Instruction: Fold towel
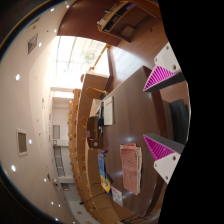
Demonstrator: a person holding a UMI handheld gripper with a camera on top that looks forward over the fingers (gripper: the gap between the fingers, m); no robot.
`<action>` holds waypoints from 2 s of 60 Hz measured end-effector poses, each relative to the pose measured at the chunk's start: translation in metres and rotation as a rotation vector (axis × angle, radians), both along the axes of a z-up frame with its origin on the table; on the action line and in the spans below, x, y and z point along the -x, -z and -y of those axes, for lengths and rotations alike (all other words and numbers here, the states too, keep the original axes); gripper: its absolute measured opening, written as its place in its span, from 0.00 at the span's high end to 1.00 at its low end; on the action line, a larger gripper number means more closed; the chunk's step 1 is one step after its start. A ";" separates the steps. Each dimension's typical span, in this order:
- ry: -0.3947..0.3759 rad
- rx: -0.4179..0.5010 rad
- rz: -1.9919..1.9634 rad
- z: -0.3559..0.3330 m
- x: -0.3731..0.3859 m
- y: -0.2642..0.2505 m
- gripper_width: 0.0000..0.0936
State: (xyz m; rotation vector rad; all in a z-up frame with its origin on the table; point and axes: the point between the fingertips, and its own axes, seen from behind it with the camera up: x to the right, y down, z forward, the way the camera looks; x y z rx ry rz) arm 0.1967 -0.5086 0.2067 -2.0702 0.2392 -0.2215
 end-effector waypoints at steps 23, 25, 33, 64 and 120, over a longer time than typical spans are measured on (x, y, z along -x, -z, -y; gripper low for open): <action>-0.076 0.126 -0.073 0.029 0.056 0.081 0.10; -0.108 0.142 -0.081 0.028 0.076 0.089 0.10; -0.262 0.197 -0.121 0.013 0.172 0.115 0.10; -0.448 0.142 -0.111 -0.203 0.476 0.153 0.08; -0.429 0.136 -0.135 -0.316 0.538 0.160 0.97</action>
